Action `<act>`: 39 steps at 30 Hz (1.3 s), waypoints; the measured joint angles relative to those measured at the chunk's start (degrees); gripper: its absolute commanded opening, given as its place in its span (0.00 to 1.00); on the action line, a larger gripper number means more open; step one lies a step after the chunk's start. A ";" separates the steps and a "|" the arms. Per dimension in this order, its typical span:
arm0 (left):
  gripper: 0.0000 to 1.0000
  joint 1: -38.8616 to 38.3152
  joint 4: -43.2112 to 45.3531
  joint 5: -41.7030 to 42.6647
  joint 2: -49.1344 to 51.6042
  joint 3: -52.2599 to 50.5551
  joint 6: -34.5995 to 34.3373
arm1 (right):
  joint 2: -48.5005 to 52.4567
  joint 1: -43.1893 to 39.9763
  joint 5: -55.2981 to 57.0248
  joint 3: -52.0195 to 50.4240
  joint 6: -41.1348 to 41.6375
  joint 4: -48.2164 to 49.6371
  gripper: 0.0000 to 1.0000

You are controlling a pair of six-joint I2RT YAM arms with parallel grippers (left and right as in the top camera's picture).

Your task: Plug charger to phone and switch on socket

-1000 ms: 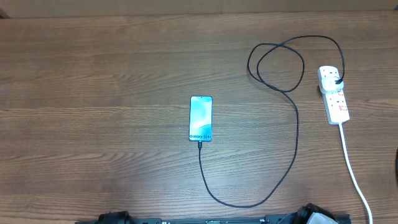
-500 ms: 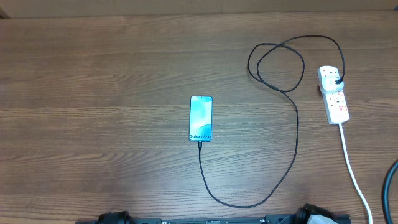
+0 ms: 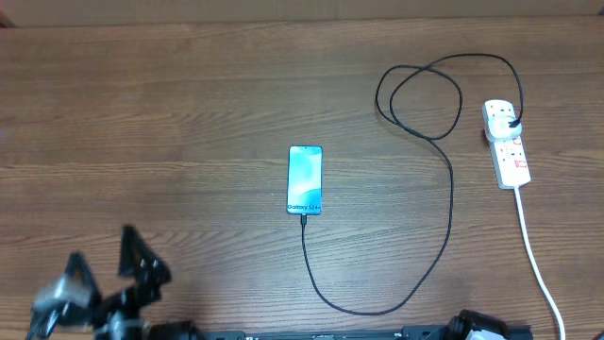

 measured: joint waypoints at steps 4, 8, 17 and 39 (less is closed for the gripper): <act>1.00 0.00 14.71 2.95 0.02 -13.07 -0.02 | -0.92 0.02 0.39 -0.04 -0.22 -0.07 0.20; 0.99 0.00 25.20 5.14 0.00 -24.72 -0.04 | -1.62 1.01 0.81 -0.07 -0.39 0.00 0.21; 1.00 0.00 34.42 8.59 0.00 -36.83 3.80 | -2.93 2.67 1.01 -0.07 -0.59 0.17 0.22; 1.00 0.00 32.11 11.04 -0.04 -37.07 12.96 | -3.91 3.93 1.03 -0.07 -0.63 -2.86 0.21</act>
